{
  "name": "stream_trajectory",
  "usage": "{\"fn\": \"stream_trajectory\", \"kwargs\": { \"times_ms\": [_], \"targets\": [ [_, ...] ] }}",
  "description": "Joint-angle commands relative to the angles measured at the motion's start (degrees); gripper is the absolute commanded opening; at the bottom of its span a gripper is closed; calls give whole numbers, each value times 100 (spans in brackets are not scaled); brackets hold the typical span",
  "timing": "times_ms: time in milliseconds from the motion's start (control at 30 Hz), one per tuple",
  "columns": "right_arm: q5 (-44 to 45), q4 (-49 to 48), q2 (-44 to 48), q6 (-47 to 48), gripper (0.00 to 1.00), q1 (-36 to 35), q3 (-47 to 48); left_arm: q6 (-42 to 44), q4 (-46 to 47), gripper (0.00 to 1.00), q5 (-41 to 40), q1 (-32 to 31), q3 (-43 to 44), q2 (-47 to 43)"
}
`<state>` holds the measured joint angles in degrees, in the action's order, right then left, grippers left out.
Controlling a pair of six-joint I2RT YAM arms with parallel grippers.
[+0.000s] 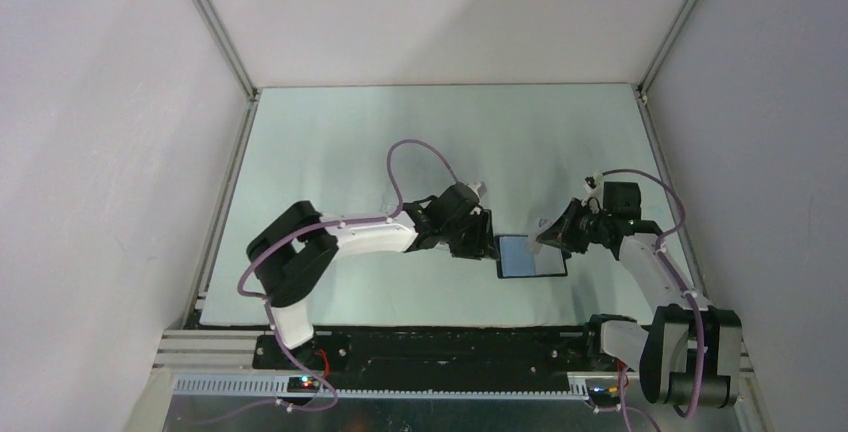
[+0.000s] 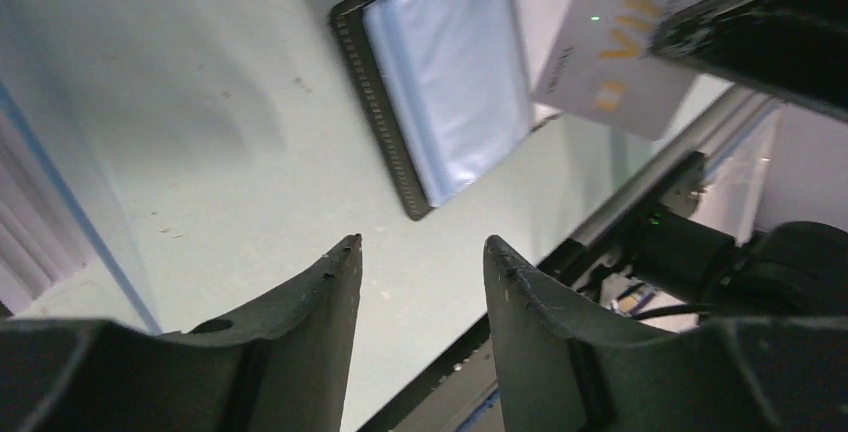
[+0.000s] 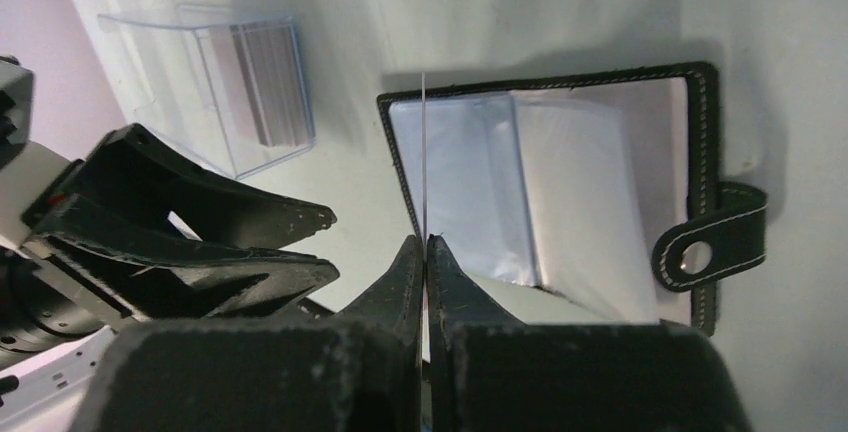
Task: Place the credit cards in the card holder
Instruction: Insert the credit card into the card holder.
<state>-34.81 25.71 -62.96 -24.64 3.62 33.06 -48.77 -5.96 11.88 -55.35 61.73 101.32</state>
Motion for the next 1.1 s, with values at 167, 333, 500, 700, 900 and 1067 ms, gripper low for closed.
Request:
{"fn": "stream_trajectory", "kwargs": {
  "times_ms": [167,333,500,700,900,1067],
  "targets": [
    [503,-337,-385,287,0,43,75,211,-140,52,-135,5,269,589],
    [724,-216,-474,502,0,51,181,248,-128,51,-67,0,368,775],
    [848,-111,-766,682,0,60,307,272,-137,49,-30,27,428,902],
    [750,-101,-1058,771,0,60,367,272,-135,47,25,63,422,954],
    [203,-154,-1219,788,0,56,368,264,-142,43,76,96,457,1043],
    [-79,-67,-1273,818,0,24,368,250,-182,37,109,180,479,1126]
  ]
}}
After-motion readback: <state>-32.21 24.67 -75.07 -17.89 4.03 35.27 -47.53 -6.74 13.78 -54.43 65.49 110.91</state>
